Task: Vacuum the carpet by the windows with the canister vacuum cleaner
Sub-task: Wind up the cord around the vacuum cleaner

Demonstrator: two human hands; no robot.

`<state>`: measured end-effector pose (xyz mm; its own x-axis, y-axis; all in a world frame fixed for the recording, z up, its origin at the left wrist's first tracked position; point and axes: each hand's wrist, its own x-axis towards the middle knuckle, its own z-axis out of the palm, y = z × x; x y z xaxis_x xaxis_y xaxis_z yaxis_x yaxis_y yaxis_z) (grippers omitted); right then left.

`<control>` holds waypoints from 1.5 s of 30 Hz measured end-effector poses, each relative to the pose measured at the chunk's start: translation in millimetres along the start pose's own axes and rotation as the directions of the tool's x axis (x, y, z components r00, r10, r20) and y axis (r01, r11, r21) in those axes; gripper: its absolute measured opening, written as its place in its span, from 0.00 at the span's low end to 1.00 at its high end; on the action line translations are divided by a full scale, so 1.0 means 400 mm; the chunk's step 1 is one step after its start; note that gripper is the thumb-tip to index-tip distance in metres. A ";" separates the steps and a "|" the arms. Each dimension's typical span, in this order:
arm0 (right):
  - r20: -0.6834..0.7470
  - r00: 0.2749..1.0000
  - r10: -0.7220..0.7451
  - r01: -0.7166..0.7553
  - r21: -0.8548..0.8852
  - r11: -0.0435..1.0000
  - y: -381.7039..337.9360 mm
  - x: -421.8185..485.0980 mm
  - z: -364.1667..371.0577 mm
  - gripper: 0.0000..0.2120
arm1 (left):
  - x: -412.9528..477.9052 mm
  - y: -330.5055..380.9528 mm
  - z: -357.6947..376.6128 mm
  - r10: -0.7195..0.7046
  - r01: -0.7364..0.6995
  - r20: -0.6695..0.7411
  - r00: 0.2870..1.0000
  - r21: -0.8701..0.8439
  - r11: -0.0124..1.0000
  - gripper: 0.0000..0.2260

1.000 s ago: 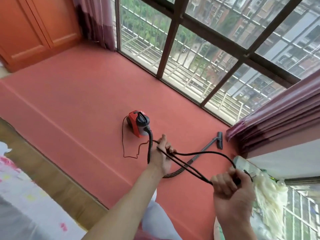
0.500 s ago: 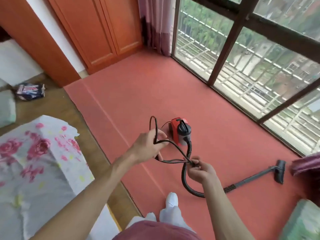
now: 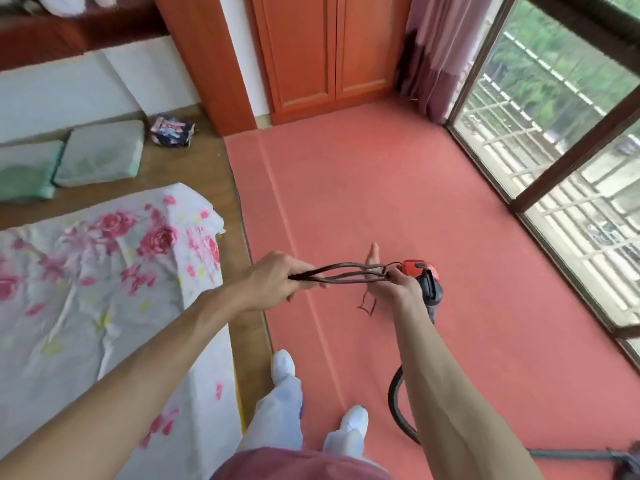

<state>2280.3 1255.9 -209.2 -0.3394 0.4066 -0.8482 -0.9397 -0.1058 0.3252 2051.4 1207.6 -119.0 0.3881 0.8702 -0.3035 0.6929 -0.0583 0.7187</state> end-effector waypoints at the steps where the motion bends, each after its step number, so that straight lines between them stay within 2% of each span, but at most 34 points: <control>1: 0.019 1.000 -0.003 0.002 0.060 0.998 0.007 0.003 0.027 0.18 | 0.005 -0.031 -0.011 -0.001 -0.001 -0.035 0.999 -0.042 0.999 0.07; 3: 0.036 0.999 -0.013 0.007 0.163 0.987 0.026 0.012 0.072 0.20 | 0.023 -0.087 -0.031 0.005 -0.017 -0.102 0.995 -0.122 0.992 0.09; 5: 0.023 0.998 -0.060 0.056 0.133 0.990 0.054 0.023 0.106 0.14 | 0.047 -0.144 -0.048 -0.021 -0.015 -0.169 0.985 -0.212 0.977 0.10; 7: 0.017 0.988 -0.153 0.153 0.037 0.988 0.090 0.031 0.135 0.13 | 0.070 -0.191 -0.068 -0.075 -0.010 -0.225 0.971 -0.353 0.936 0.08; 9: 0.050 0.980 -0.194 0.197 -0.069 0.978 0.121 0.036 0.159 0.14 | 0.094 -0.235 -0.085 -0.143 -0.017 -0.264 0.954 -0.523 0.852 0.08; 12: 0.141 0.961 -0.237 0.264 -0.233 0.936 0.175 0.030 0.191 0.14 | 0.149 -0.299 -0.093 -0.310 -0.025 -0.308 0.899 -0.745 0.667 0.16; 15: 0.224 0.916 -0.334 0.393 -0.317 0.863 0.231 0.021 0.215 0.14 | 0.222 -0.343 -0.075 -0.450 0.023 -0.200 0.870 -0.896 0.443 0.16; 18: 0.294 0.850 -0.438 0.525 -0.393 0.755 0.272 0.007 0.229 0.10 | 0.300 -0.346 -0.051 -0.522 0.120 -0.035 0.853 -0.958 0.262 0.12; 24: 0.369 0.678 -0.636 0.726 -0.470 0.502 0.283 -0.059 0.261 0.06 | 0.424 -0.268 -0.015 -0.484 0.255 0.205 0.851 -0.966 0.038 0.11; 27: 0.456 0.585 -0.671 0.778 -0.550 0.305 0.282 -0.094 0.280 0.04 | 0.480 -0.220 0.022 -0.449 0.352 0.351 0.822 -0.932 -0.085 0.17; 29: 0.523 0.516 -0.678 0.791 -0.595 0.143 0.277 -0.117 0.292 0.05 | 0.518 -0.183 0.058 -0.411 0.442 0.450 0.793 -0.889 -0.121 0.20; 31: 0.578 0.461 -0.673 0.787 -0.616 0.009 0.259 -0.140 0.301 0.08 | 0.554 -0.132 0.094 -0.355 0.474 0.491 0.796 -0.869 -0.139 0.22; 33: 0.612 0.428 -0.665 0.783 -0.619 -0.067 0.230 -0.167 0.311 0.10 | 0.582 -0.062 0.118 -0.305 0.501 0.498 0.812 -0.862 -0.074 0.20; 34: 0.623 0.413 -0.664 0.781 -0.617 -0.093 0.210 -0.183 0.316 0.12 | 0.594 -0.024 0.128 -0.275 0.510 0.500 0.821 -0.859 -0.040 0.19; 36: 0.642 0.383 -0.665 0.775 -0.615 -0.148 0.162 -0.219 0.329 0.13 | 0.614 0.058 0.139 -0.181 0.534 0.538 0.823 -0.842 -0.075 0.18; 37: 0.651 0.372 -0.662 0.771 -0.613 -0.171 0.135 -0.238 0.337 0.13 | 0.626 0.097 0.146 -0.181 0.542 0.542 0.821 -0.839 -0.054 0.19; 41: 0.673 0.329 -0.662 0.764 -0.602 -0.233 0.025 -0.293 0.354 0.18 | 0.708 0.214 0.201 -0.106 0.553 0.548 0.830 -0.833 0.025 0.25; 42: 0.684 0.323 -0.655 0.767 -0.594 -0.243 0.004 -0.302 0.354 0.18 | 0.733 0.233 0.206 -0.106 0.536 0.533 0.840 -0.844 0.004 0.24; 45: 0.692 0.302 -0.656 0.817 -0.542 -0.196 -0.074 -0.319 0.344 0.15 | 0.801 0.284 0.220 -0.130 0.356 0.358 0.925 -0.934 -0.037 0.27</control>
<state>2357.5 1332.0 -53.0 0.5434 0.8198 -0.1805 -0.1163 -0.1394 -0.9834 2307.9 1436.6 -189.5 0.4865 0.6372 -0.5977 -0.4545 0.7689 0.4497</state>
